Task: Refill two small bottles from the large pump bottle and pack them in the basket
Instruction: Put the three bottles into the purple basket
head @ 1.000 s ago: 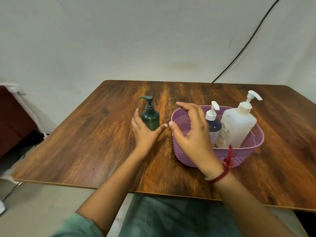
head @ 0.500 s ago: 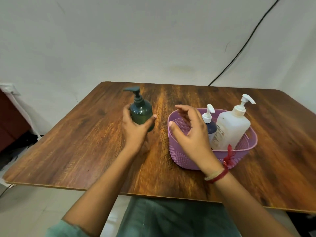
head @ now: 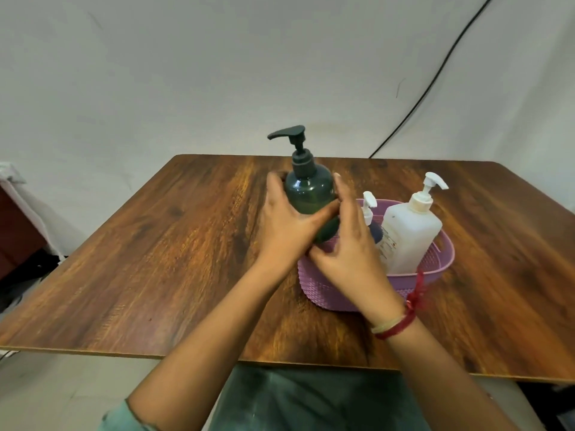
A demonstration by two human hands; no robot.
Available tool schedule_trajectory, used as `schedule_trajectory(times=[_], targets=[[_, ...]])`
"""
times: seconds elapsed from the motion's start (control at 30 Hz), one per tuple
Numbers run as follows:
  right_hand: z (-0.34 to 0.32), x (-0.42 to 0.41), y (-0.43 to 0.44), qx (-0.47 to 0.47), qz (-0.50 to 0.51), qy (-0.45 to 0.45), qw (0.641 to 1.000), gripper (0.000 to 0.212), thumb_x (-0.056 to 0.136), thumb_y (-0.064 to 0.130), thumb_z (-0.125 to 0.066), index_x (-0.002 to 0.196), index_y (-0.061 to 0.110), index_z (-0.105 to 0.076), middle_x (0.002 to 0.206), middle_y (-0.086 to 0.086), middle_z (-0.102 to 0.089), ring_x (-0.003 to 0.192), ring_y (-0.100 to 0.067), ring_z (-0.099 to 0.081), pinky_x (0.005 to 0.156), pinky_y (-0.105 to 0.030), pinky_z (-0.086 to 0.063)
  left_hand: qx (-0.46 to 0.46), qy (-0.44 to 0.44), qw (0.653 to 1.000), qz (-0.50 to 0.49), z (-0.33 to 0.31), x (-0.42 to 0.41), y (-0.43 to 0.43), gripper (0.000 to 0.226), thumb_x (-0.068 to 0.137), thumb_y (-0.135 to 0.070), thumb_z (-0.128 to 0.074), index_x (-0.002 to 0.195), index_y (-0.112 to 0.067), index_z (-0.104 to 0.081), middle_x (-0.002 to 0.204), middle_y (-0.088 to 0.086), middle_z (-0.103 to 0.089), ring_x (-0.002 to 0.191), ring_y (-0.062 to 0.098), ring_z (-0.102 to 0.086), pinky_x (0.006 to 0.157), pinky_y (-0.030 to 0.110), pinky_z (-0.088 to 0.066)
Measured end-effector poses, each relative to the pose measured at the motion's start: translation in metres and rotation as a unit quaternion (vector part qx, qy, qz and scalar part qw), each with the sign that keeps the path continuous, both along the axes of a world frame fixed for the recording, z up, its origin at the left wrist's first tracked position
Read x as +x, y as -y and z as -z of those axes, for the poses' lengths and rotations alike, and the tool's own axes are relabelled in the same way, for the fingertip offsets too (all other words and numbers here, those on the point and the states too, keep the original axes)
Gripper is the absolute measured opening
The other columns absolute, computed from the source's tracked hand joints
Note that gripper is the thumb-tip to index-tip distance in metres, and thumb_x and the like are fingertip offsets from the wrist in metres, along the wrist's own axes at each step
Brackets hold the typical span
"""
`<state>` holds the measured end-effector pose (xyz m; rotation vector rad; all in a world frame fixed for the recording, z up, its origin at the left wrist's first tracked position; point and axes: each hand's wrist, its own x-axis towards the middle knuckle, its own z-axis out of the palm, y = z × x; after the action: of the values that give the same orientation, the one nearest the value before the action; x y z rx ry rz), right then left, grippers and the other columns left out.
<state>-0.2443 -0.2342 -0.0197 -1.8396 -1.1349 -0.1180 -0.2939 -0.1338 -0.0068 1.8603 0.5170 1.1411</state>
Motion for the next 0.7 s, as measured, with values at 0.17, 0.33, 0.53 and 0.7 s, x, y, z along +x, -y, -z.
schedule_trajectory(times=[0.17, 0.33, 0.53, 0.7], targets=[[-0.003, 0.004, -0.007, 0.020, 0.060, 0.017, 0.998, 0.088, 0.076, 0.011, -0.071, 0.144, 0.029, -0.019, 0.140, 0.000, -0.043, 0.124, -0.017, -0.046, 0.096, -0.027, -0.039, 0.001, -0.053, 0.994, 0.095, 0.005, -0.001, 0.002, 0.072, 0.062, -0.057, -0.063, 0.121, -0.026, -0.036, 0.122, -0.004, -0.048, 0.113, 0.009, -0.051, 0.097, 0.036, -0.046], [-0.006, 0.014, -0.003, 0.018, 0.011, -0.048, 0.999, 0.088, 0.076, 0.017, -0.074, 0.142, 0.032, -0.019, 0.137, 0.001, -0.046, 0.120, -0.017, -0.050, 0.094, -0.029, -0.047, 0.007, -0.109, 0.956, 0.271, -0.013, -0.013, -0.029, 0.064, 0.074, -0.027, -0.058, 0.134, -0.027, -0.035, 0.131, -0.003, -0.045, 0.115, 0.000, -0.049, 0.095, 0.019, -0.045], [0.003, 0.013, 0.001, 0.010, 0.011, -0.069, 0.997, 0.088, 0.078, 0.007, -0.069, 0.144, 0.036, -0.017, 0.141, 0.003, -0.045, 0.123, -0.015, -0.049, 0.092, -0.018, -0.037, 0.146, -0.194, 0.927, 0.285, -0.010, -0.008, -0.040, 0.074, 0.072, -0.039, -0.069, 0.137, -0.028, -0.035, 0.130, -0.012, -0.051, 0.118, -0.001, -0.051, 0.096, 0.018, -0.045], [0.002, 0.014, 0.009, 0.034, 0.024, -0.050, 0.998, 0.094, 0.076, 0.007, -0.072, 0.145, 0.040, -0.016, 0.138, 0.004, -0.046, 0.123, -0.013, -0.050, 0.099, -0.026, -0.042, 0.150, -0.164, 0.963, 0.150, 0.003, 0.001, -0.032, 0.073, 0.061, -0.051, -0.077, 0.124, -0.025, -0.050, 0.113, -0.017, -0.059, 0.102, -0.003, -0.057, 0.092, 0.029, -0.050]])
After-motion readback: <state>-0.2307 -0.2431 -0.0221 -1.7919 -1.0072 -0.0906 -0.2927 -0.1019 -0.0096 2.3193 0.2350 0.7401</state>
